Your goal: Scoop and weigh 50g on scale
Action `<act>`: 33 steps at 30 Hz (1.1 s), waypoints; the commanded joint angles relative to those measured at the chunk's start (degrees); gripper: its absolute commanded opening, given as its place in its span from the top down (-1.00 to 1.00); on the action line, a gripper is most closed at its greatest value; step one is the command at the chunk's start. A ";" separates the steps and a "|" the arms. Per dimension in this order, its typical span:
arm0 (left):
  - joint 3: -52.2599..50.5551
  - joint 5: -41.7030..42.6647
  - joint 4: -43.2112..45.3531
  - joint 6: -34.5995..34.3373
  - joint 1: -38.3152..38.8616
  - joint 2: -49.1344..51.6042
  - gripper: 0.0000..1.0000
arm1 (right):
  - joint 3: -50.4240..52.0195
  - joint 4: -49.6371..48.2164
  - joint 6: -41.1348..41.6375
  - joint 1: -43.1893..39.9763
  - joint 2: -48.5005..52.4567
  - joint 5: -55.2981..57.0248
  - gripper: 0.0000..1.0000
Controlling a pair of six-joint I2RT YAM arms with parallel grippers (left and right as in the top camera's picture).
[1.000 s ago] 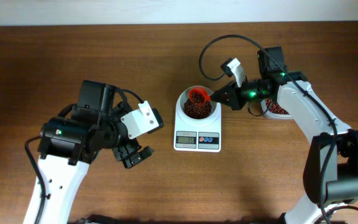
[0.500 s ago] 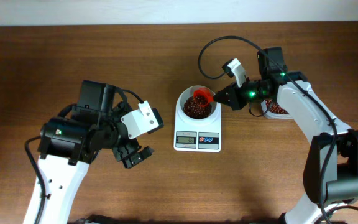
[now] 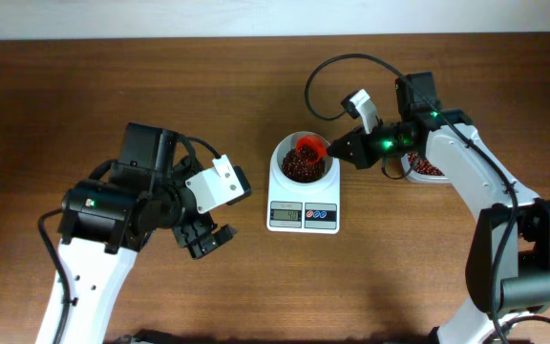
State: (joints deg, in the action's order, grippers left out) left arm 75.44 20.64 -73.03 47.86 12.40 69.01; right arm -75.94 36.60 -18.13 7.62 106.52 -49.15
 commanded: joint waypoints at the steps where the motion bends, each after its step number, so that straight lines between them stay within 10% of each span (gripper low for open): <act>1: 0.42 1.03 0.09 0.87 -0.20 0.24 -0.98 | 0.09 0.00 -0.02 0.24 0.57 -1.68 0.92; 20: 0.42 1.01 0.09 0.87 -0.20 0.24 -0.98 | 0.09 0.46 0.20 0.35 0.57 2.16 0.92; 26: 0.42 1.01 0.09 0.87 -0.20 0.24 -0.98 | 0.09 0.44 -1.88 -0.02 0.57 -11.78 0.92; 29: 0.42 1.03 0.09 0.87 -0.20 0.24 -0.98 | 0.09 1.33 2.69 0.63 0.57 5.57 0.92; 33: 0.42 1.01 0.09 0.87 -0.20 0.24 -0.98 | 0.09 1.05 2.54 0.61 0.57 2.23 0.92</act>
State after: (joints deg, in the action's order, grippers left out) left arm 75.44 20.64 -73.03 47.86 12.40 69.01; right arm -75.94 37.69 -16.43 7.70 106.67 -47.70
